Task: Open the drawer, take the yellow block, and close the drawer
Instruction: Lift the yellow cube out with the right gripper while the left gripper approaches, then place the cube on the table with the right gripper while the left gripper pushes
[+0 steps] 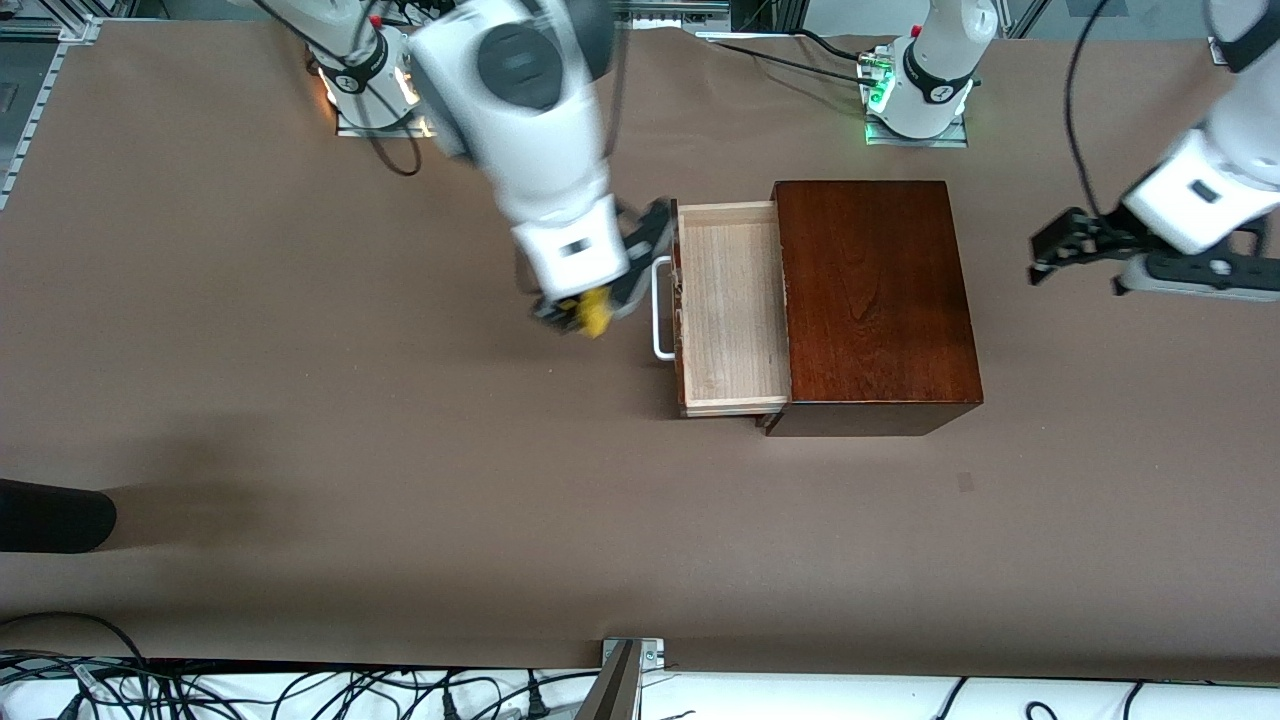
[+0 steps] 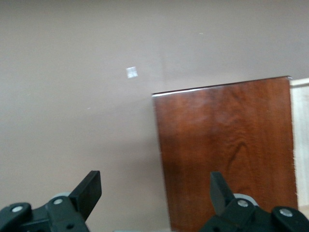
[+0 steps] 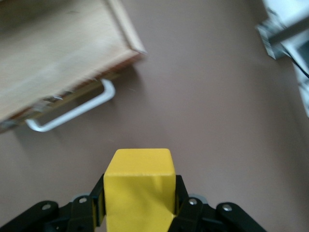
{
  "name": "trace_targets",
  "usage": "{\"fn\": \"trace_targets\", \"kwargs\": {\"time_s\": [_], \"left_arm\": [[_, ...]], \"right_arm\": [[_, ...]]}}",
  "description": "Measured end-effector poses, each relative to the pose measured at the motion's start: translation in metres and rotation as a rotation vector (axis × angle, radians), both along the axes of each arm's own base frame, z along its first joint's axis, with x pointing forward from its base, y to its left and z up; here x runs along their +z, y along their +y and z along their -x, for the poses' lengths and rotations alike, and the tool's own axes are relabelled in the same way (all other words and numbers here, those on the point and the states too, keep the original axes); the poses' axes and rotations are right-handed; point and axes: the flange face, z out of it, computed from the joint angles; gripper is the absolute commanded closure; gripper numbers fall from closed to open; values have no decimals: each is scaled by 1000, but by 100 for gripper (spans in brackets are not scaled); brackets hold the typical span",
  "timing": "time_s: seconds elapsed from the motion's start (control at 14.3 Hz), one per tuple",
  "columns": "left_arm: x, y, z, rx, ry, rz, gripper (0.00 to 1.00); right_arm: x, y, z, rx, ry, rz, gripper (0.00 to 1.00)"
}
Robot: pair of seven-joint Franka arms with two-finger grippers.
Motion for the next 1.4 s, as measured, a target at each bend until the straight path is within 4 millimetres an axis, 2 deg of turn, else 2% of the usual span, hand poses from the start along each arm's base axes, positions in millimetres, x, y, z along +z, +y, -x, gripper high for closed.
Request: {"fn": "trace_targets", "kwargs": {"time_s": [0.14,0.21,0.42,0.56,0.7,0.84,0.98,1.19,1.4], "left_arm": [[-7,-43,4,-74,10,8,0],[-13,-66,5,-109,19,28,0],[-41,-133,6,-195,44,138,0],[-66,-181,9,-254,76,211,0],[-87,-232,19,-318,87,282,0],[-103,-289,39,-402,85,326,0],[-123,-333,58,-466,94,352,0],[-151,-372,64,-614,70,369,0],[-172,-389,53,-894,-35,396,0]], "right_arm": [[7,-63,-29,-106,23,-17,100],[3,-98,-38,-165,57,-21,100],[-33,-205,-51,-341,158,-9,100],[-67,-255,-44,-503,217,23,100],[-102,-280,-31,-634,253,51,100],[-142,-290,-14,-738,255,90,100],[-184,-294,4,-804,242,104,100],[-238,-304,28,-874,223,91,100],[-280,-315,48,-917,209,77,100]]}}
